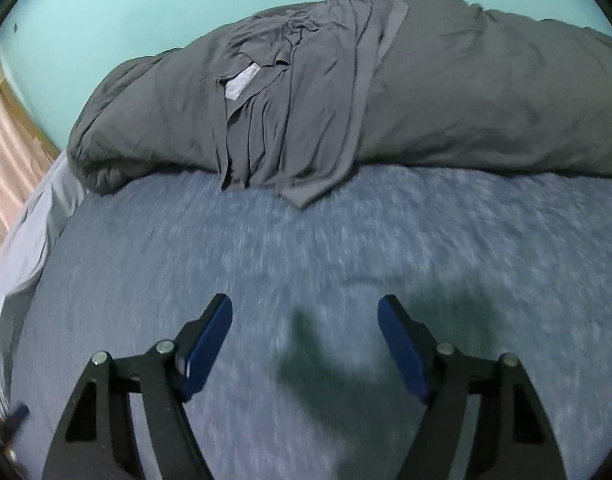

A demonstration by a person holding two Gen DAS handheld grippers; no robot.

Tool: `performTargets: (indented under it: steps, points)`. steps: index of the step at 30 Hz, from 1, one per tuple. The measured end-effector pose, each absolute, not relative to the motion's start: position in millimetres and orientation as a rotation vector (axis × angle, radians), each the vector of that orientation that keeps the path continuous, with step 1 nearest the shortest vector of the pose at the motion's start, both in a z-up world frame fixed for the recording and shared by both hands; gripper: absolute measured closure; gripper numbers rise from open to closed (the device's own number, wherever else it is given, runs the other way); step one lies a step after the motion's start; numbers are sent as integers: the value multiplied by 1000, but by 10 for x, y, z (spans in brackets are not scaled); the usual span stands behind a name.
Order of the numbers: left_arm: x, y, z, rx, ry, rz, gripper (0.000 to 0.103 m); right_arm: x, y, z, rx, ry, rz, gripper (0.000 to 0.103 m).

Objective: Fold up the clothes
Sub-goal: 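Reach the right tool to the grey garment on the duvet and close, then lift the grey boxer briefs with the right tool and carry them over the bed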

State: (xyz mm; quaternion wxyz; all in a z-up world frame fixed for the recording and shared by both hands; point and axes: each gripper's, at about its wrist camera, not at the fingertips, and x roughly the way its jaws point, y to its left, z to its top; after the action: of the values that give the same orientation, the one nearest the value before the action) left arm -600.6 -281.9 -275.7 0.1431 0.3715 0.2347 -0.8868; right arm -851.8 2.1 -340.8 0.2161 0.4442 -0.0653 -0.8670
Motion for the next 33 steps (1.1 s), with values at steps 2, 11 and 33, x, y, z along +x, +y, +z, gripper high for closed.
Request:
performTargets:
  steps: [2, 11, 33]
  points:
    - [-6043, -2862, -2831, 1085, 679, -2552, 0, -8677, -72, -3398, 1227, -190, -2403, 37]
    - [-6105, -3048, -3073, 1096, 780, -2530, 0, -9244, -244, -3505, 1266, -285, -2419, 60]
    - [-5582, -2968, -3296, 1139, 689, -2605, 0, -8592, -233, -3629, 1108, -212, -2299, 102]
